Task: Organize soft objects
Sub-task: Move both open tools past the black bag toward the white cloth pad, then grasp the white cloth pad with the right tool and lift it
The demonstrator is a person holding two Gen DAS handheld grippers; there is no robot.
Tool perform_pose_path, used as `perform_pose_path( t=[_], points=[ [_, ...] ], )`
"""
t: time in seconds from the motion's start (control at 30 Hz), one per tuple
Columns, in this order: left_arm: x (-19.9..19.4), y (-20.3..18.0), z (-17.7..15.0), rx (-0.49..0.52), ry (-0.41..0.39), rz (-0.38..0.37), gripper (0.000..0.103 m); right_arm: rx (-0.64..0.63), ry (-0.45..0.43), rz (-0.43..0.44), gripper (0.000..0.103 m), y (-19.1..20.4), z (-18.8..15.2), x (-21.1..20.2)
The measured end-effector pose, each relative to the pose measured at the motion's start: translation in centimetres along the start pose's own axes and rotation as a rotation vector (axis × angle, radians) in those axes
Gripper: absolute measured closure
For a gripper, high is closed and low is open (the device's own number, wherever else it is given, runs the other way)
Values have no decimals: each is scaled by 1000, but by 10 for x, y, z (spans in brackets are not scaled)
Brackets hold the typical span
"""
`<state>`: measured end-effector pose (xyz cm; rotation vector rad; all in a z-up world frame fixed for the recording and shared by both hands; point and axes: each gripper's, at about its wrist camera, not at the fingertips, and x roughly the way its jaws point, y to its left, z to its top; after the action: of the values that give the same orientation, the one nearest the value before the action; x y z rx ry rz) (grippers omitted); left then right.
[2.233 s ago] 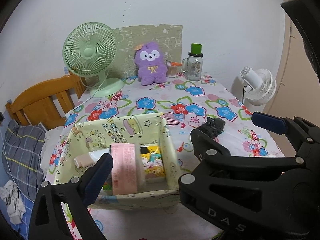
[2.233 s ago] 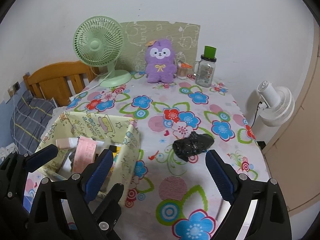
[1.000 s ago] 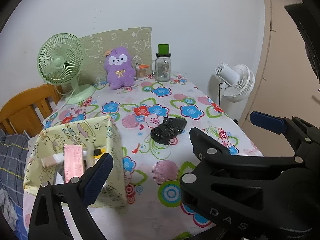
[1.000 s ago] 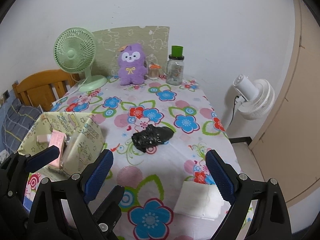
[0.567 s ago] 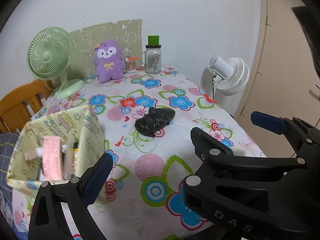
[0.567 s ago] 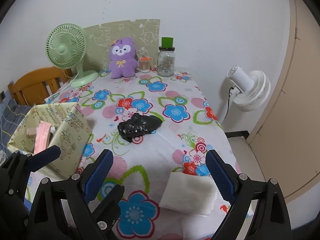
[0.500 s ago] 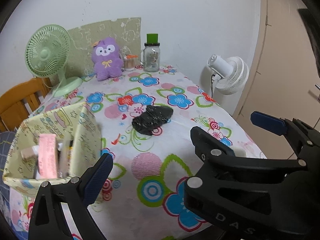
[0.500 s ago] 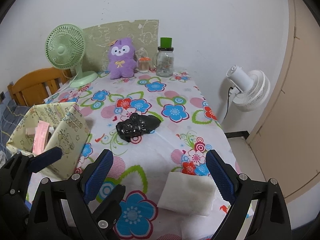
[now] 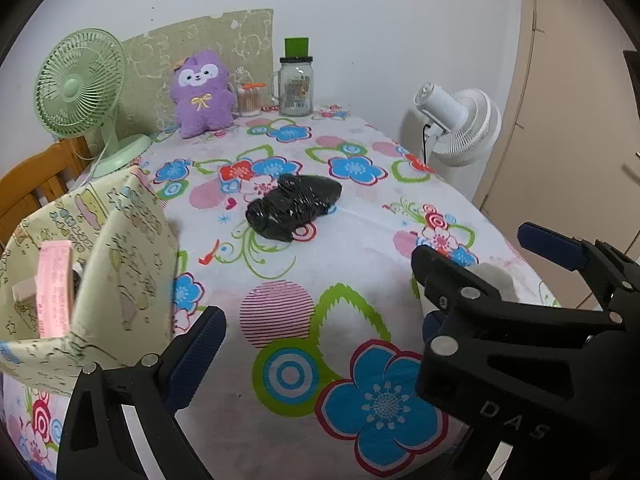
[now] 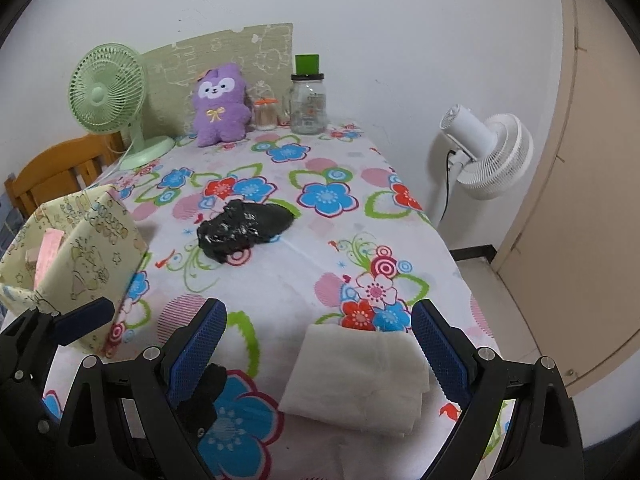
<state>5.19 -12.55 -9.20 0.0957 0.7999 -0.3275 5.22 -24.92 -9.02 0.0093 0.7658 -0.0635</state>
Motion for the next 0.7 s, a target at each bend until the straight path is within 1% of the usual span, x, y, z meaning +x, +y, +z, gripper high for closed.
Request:
perform_pose_path(
  t=[0.17,0.4,0.6,0.7],
  points=[
    [15,-8,-7,35,21,0,3,11,28,-18,8,-8,-9,13],
    [32,-13,-13,50,56,-11,3,29,83,-51,8,-17,-21,29],
    [41,-18,-18,74,87,-20,3,70,149,-73,8,-22,-30,46],
    [44,-21,-21,91,95,-18,3,73,167,-72,8,-22,-32,53]
  ],
)
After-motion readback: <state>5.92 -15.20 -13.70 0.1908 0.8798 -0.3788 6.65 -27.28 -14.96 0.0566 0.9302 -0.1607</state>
